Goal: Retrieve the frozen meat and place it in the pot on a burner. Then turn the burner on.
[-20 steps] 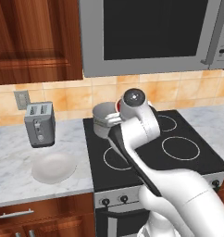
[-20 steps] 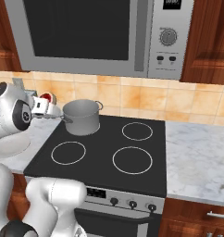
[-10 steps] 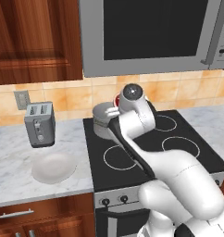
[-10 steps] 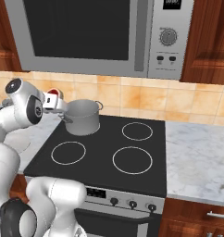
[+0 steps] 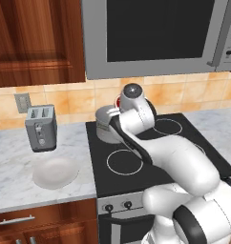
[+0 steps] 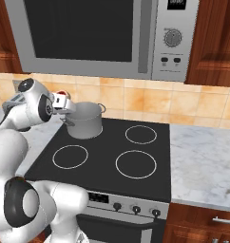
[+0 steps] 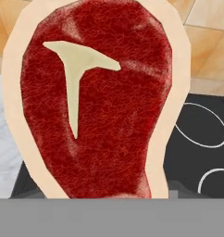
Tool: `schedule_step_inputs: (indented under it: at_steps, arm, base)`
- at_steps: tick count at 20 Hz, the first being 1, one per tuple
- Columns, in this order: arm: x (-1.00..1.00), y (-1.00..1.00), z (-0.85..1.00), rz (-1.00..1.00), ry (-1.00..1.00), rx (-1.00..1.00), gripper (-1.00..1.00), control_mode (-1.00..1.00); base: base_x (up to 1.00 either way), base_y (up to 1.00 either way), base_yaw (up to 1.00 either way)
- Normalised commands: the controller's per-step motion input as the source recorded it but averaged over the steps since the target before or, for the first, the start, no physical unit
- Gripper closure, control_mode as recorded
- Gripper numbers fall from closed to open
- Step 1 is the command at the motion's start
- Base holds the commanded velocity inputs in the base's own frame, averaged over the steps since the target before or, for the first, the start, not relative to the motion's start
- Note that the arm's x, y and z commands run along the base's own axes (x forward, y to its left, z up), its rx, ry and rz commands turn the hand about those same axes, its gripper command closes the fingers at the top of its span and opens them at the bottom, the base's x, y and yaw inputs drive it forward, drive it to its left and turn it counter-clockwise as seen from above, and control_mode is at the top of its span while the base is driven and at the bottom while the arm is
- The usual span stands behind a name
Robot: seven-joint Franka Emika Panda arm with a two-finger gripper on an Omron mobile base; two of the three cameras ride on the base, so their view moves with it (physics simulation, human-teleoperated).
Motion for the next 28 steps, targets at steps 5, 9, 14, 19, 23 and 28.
schedule_step_inputs:
  at_steps: [5, 9, 14, 19, 23, 28]
  arm:
    - [0.25, 0.00, -0.20, 0.00, 0.00, 0.00, 1.00, -1.00]
    - [0.29, 0.00, -0.04, 0.02, 0.00, 0.00, 1.00, -1.00]
    - [0.28, -0.02, -0.07, 0.00, 0.04, 0.00, 1.00, -1.00]
    - [0.34, -0.03, -0.17, 0.00, 0.06, 0.00, 1.00, -1.00]
    - [0.31, -0.08, -0.08, 0.00, 0.05, 0.00, 1.00, -1.00]
    - [0.33, -0.05, -0.23, 0.00, 0.14, 0.00, 1.00, -1.00]
  base:
    - [0.00, 0.00, 0.00]
    - [0.00, 0.00, 0.00]
    - [0.00, 0.00, 0.00]
    - [0.00, 0.00, 0.00]
    - [0.00, 0.00, 0.00]
    - [0.00, 0.00, 0.00]
